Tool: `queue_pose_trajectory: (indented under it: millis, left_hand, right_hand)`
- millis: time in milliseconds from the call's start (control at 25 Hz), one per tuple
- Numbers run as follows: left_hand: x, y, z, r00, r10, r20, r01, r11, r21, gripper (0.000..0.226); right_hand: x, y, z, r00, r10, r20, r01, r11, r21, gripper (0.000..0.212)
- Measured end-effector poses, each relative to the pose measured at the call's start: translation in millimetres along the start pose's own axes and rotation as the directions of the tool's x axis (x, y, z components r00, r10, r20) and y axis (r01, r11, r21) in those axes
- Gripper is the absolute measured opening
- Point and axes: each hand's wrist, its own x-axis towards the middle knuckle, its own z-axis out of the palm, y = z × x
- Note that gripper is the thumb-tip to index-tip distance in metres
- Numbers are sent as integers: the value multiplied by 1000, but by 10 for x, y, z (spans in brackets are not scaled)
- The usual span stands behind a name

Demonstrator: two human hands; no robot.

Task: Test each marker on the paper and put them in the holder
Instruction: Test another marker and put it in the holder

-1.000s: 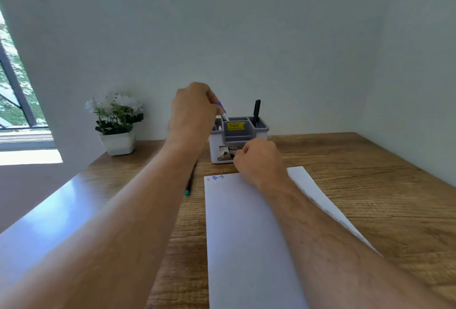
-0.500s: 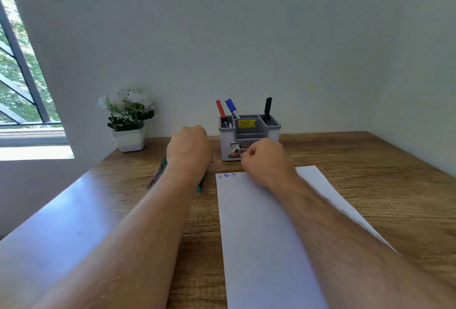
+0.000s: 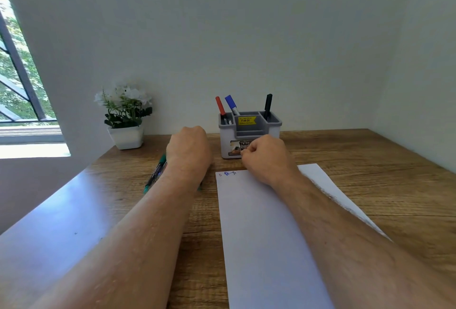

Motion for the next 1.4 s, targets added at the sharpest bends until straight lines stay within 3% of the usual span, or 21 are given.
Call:
queue_pose_trajectory:
  millis: [440, 600, 720, 920, 1160, 1280, 1400]
  left_hand:
    - [45, 22, 48, 990, -81, 116, 91, 993, -82, 34]
    - [-2, 41, -129, 996, -84, -39, 74, 972, -222, 33]
    - [-56, 109, -342, 978, -58, -200, -19, 931, -366, 34]
    - [-184, 298, -472, 992, -56, -115, -45, 689, -723, 28]
    - [-194, 314, -439, 988, -47, -145, -112, 418, -901, 32]
    - [-187, 311, -421, 997, -16, -71, -64, 261, -963, 28]
    - [-185, 324, -393, 1000, 4, -27, -27, 189, -982, 29]
  right_hand:
    - [14, 33, 16, 999, -32, 18, 32, 999, -4, 23]
    - [4, 12, 2, 998, -53, 28, 52, 999, 10, 23]
    - [-54, -66, -59, 986, -169, 9, 166, 978, 123, 26]
    - [-168, -203, -164, 951, -302, -68, 302, 857, 417, 28]
    - [-134, -181, -193, 968, -218, -124, 251, 867, 430, 19]
    - [-107, -167, -171, 964, -214, -158, 261, 873, 413, 20]
    - [-100, -176, -190, 959, -210, -189, 272, 868, 416, 27]
